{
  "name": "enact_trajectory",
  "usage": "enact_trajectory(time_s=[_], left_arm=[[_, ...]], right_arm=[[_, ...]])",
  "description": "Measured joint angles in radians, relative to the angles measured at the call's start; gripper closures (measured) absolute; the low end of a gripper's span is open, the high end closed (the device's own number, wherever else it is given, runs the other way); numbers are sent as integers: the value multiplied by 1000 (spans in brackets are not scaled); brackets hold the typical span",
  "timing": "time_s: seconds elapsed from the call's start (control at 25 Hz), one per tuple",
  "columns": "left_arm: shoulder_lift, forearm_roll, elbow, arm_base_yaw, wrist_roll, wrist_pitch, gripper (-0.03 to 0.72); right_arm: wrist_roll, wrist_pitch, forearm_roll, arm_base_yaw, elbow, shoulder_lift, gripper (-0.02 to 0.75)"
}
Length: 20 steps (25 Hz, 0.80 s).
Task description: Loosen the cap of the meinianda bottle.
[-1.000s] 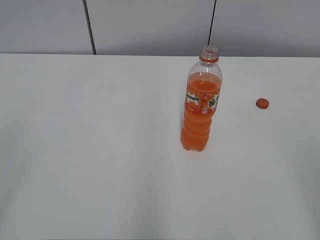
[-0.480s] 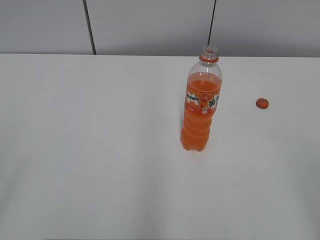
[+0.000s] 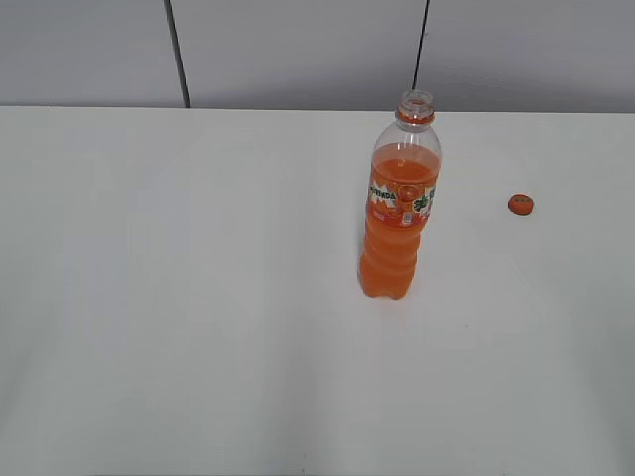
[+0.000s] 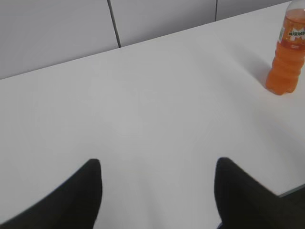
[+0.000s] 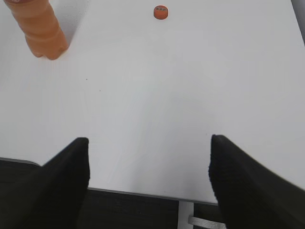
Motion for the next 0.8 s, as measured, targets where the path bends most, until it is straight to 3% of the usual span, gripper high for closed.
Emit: enact_trajectory(time_s=[0.56, 0.8], left_arm=[[0, -2, 0, 2, 1, -1, 256], [0, -19, 0, 144, 1, -3, 270]], right_arm=[[-20, -22, 5, 0, 6, -4, 153], [-21, -22, 5, 0, 6, -4, 153]])
